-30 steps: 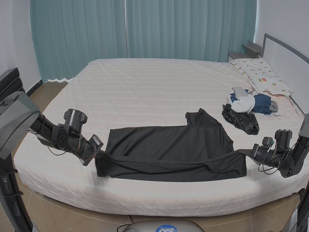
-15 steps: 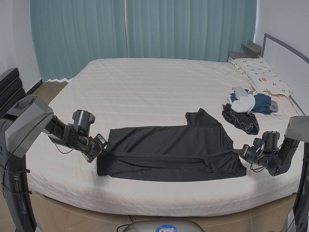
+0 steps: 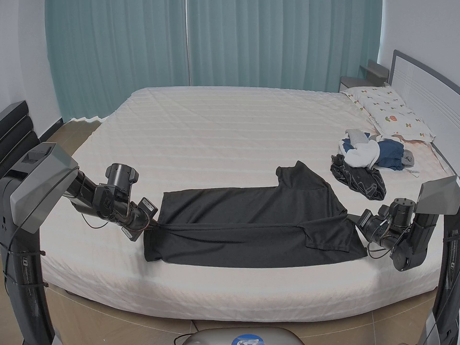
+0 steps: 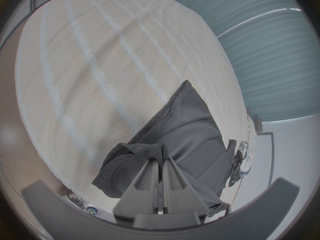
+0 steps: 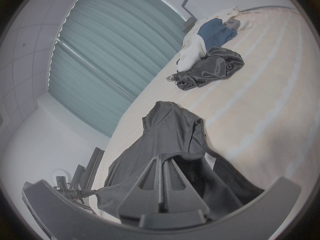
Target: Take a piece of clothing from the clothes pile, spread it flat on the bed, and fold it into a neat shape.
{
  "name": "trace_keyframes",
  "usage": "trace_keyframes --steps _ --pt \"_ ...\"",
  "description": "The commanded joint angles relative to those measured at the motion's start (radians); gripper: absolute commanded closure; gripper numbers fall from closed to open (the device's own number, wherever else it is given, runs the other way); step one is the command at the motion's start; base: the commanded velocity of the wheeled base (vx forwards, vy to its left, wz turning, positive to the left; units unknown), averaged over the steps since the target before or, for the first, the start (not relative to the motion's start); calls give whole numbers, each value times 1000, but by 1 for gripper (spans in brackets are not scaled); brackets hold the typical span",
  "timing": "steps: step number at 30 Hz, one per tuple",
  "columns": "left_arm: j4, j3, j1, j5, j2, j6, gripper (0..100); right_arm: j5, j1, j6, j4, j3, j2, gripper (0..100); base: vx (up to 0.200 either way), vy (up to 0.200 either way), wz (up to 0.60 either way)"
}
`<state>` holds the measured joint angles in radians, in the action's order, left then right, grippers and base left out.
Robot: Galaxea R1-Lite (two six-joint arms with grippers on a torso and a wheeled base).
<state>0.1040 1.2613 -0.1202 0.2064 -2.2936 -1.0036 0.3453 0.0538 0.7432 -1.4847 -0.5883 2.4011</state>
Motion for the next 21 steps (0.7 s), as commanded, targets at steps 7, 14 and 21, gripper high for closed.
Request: trace_keyframes --steps 7,14,21 --pt "-1 10 24 27 5 -38 100 -43 -12 85 -78 68 58 100 0 0 0" --pt "-1 10 24 27 5 -36 100 -43 -12 85 -80 65 59 100 0 0 0" --pt "-1 10 24 28 5 -36 100 -43 -11 85 -80 58 59 100 0 0 0"
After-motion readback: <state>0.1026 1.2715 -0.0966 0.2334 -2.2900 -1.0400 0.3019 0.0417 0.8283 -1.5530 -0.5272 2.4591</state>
